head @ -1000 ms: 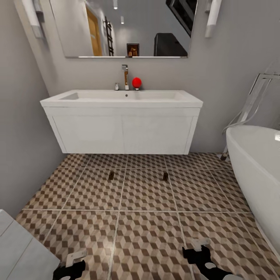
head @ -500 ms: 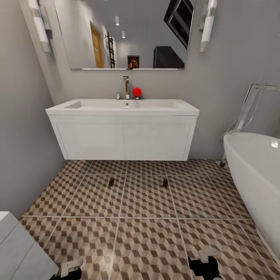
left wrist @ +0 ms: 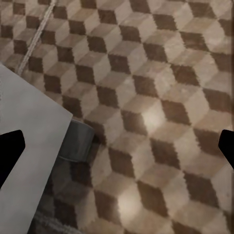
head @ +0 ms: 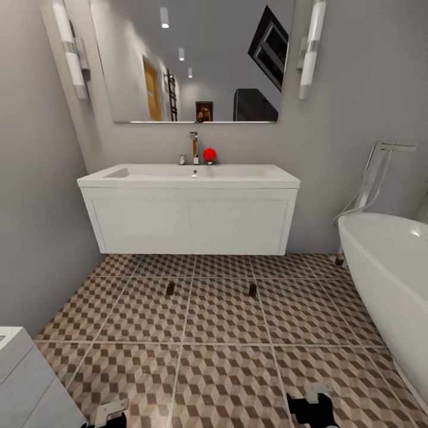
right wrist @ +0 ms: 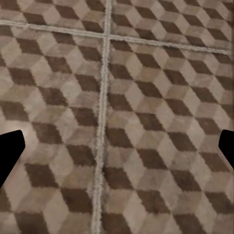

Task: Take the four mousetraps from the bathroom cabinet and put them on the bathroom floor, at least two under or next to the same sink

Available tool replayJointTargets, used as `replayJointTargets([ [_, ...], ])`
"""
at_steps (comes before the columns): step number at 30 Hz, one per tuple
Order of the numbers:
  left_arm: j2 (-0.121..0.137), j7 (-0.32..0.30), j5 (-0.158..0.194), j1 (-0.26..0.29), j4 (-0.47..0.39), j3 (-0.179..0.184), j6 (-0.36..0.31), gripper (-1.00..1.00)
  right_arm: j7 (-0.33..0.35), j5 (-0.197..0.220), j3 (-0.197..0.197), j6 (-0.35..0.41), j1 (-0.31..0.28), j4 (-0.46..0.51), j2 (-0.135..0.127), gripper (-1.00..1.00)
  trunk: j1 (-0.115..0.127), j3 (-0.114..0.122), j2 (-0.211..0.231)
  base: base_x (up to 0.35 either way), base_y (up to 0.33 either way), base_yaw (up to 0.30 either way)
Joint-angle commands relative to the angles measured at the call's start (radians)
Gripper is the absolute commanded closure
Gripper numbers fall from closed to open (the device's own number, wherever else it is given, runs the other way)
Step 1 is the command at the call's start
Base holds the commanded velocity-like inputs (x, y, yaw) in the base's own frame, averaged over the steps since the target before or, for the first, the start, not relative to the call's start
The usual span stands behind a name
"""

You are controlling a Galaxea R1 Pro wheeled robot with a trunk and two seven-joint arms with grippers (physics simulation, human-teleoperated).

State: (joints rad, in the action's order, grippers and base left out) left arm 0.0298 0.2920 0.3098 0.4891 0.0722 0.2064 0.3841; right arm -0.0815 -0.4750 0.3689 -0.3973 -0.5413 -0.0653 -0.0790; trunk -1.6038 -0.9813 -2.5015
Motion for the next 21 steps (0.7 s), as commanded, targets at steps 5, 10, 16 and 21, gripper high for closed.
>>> replayJointTargets([
  [5, -0.008, 0.001, 0.006, -0.018, 0.004, 0.008, 0.006, -1.00, -0.007, -0.011, 0.005, -0.006, 0.004, -0.006, -0.001, -1.00, 0.002, 0.018, 0.001, 0.000, 0.000, 0.000],
  [10, -0.008, 0.001, 0.006, -0.025, 0.004, 0.007, 0.006, -1.00, -0.008, -0.011, 0.005, -0.005, 0.022, -0.007, -0.003, -1.00, 0.011, 0.036, 0.015, 0.000, 0.000, 0.000],
  [16, -0.012, 0.002, 0.006, -0.036, 0.004, 0.007, 0.008, -1.00, -0.008, -0.013, 0.005, -0.006, 0.046, -0.007, 0.006, -1.00, 0.034, 0.055, 0.057, 0.000, 0.000, 0.000],
  [21, -0.012, 0.004, 0.006, -0.038, 0.004, 0.007, 0.008, -1.00, -0.009, -0.013, 0.005, -0.006, 0.048, -0.007, 0.008, -1.00, 0.054, 0.071, 0.092, 0.000, 0.000, 0.000],
])
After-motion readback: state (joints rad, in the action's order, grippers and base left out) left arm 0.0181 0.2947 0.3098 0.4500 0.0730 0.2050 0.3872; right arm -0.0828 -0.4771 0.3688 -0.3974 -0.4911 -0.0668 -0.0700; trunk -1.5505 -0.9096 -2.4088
